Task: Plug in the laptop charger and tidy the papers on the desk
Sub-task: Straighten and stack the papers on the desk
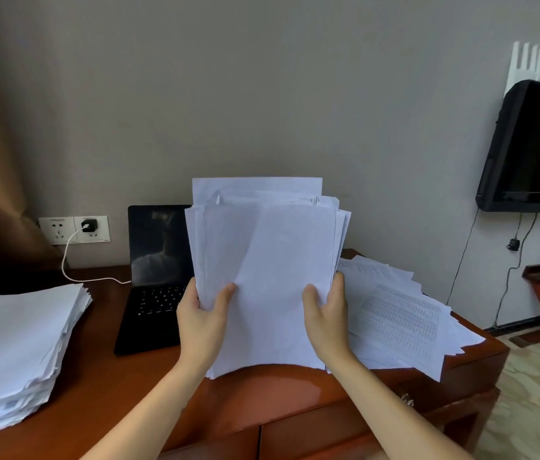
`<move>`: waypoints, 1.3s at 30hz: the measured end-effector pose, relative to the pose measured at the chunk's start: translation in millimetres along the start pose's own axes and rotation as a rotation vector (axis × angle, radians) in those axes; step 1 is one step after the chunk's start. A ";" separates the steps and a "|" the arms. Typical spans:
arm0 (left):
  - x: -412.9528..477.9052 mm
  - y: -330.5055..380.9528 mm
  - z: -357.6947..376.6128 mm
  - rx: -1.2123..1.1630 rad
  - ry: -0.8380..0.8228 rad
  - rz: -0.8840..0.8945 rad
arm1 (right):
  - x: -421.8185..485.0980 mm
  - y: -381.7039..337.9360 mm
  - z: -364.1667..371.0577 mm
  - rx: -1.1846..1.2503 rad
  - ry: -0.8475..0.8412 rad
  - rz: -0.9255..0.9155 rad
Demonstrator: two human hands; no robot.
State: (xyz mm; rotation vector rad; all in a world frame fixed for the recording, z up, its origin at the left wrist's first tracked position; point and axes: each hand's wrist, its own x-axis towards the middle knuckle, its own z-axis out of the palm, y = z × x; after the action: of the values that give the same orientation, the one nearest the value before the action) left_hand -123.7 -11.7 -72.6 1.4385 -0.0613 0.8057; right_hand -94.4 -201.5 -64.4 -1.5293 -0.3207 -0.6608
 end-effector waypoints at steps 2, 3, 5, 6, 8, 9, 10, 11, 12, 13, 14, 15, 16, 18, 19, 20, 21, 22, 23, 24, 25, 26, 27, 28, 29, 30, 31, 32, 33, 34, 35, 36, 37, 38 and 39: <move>5.7 3.9 1.7 -0.003 0.012 -0.006 | 3.1 -1.4 1.0 0.020 0.014 -0.014; 7.0 3.9 1.8 0.000 0.013 -0.019 | 2.5 0.5 0.5 0.023 0.013 -0.010; 7.4 0.6 -0.1 0.019 0.015 -0.051 | -1.2 6.5 -1.8 0.018 0.007 0.019; 6.5 -1.9 -1.7 0.033 0.020 -0.062 | -3.5 9.8 -3.6 0.018 0.007 0.038; 4.2 -5.0 -5.6 0.051 0.017 -0.066 | -5.0 13.1 -6.7 0.022 0.015 0.053; 4.1 -5.6 -6.6 0.057 0.008 -0.065 | -4.0 13.1 -7.4 0.028 0.016 0.055; 3.8 -6.4 -7.0 0.064 -0.003 -0.075 | -3.6 12.7 -7.8 0.037 0.009 0.063; 2.9 -7.8 -7.4 0.072 -0.013 -0.092 | -4.3 12.8 -7.6 0.045 -0.004 0.074; 1.0 -9.3 -7.4 0.073 -0.022 -0.114 | -6.3 13.5 -7.4 0.045 -0.021 0.084; -1.1 -12.6 -7.7 0.079 -0.029 -0.137 | -9.6 15.9 -7.4 0.029 -0.042 0.102; -3.5 -15.3 -8.2 0.088 -0.034 -0.162 | -13.4 18.8 -7.2 0.009 -0.063 0.127; -4.4 -17.7 -8.3 0.100 -0.038 -0.178 | -16.5 22.1 -7.2 -0.008 -0.077 0.149; -4.5 -18.9 -8.0 0.112 -0.043 -0.179 | -18.4 25.0 -7.4 -0.022 -0.079 0.160; -2.6 -18.1 -4.8 0.146 -0.061 -0.158 | -16.2 26.8 -8.3 -0.041 -0.068 0.161; -0.3 -16.3 -2.0 0.158 -0.067 -0.154 | -12.8 26.1 -9.5 -0.047 -0.064 0.162; 3.0 -14.4 1.5 0.164 -0.072 -0.161 | -8.7 24.2 -11.4 -0.047 -0.060 0.164; 6.4 -12.2 5.8 0.166 -0.083 -0.177 | -3.7 22.3 -14.7 -0.046 -0.054 0.167; 10.4 -9.7 10.3 0.171 -0.111 -0.208 | 1.7 20.3 -19.5 -0.046 -0.047 0.169; 14.6 -6.5 14.4 0.166 -0.157 -0.260 | 7.4 19.6 -25.5 -0.049 -0.041 0.178; 18.9 -3.3 18.5 0.128 -0.217 -0.335 | 13.1 19.0 -32.6 -0.056 -0.034 0.196; 22.2 -1.8 22.5 0.071 -0.294 -0.425 | 18.4 18.3 -40.3 -0.066 -0.027 0.221; 23.3 -1.2 26.9 0.017 -0.393 -0.512 | 22.7 18.8 -48.5 -0.078 -0.021 0.249; 22.8 -1.9 31.0 -0.012 -0.503 -0.578 | 26.1 20.3 -56.1 -0.091 -0.016 0.279; 22.1 -6.6 35.9 -0.022 -0.603 -0.618 | 29.0 22.7 -63.8 -0.104 -0.006 0.309; 20.8 -12.4 40.8 -0.024 -0.675 -0.639 | 31.4 25.7 -70.5 -0.110 0.009 0.337; 18.8 -19.8 46.2 -0.024 -0.716 -0.646 | 33.0 29.6 -76.9 -0.107 0.024 0.357; 17.0 -26.5 52.8 -0.014 -0.730 -0.639 | 34.9 34.0 -82.8 -0.105 0.033 0.371; 15.8 -33.0 60.2 0.016 -0.716 -0.615 | 36.7 37.5 -88.5 -0.110 0.029 0.383; 14.1 -38.1 67.7 0.059 -0.686 -0.578 | 38.8 41.8 -93.8 -0.118 0.018 0.402; 13.8 -43.6 75.2 0.104 -0.646 -0.543 | 41.5 45.3 -99.3 -0.115 -0.002 0.421; 13.8 -48.7 81.7 0.138 -0.598 -0.526 | 45.4 49.7 -104.9 -0.100 -0.029 0.438; 14.4 -53.1 86.9 0.154 -0.549 -0.525 | 49.2 54.2 -110.8 -0.078 -0.068 0.453; 15.8 -57.0 90.3 0.155 -0.505 -0.527 | 52.8 59.2 -116.9 -0.060 -0.101 0.464; 18.2 -60.9 92.0 0.150 -0.465 -0.523 | 55.0 63.4 -123.1 -0.069 -0.120 0.470; 20.4 -65.8 91.9 0.147 -0.428 -0.515 | 55.4 67.8 -130.2 -0.126 -0.132 0.473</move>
State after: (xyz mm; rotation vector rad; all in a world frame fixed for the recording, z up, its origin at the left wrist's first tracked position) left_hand -35.5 -79.0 -102.0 1.6497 0.0438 0.0764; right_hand -38.6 -345.3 -93.0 -1.6942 -0.0090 -0.2106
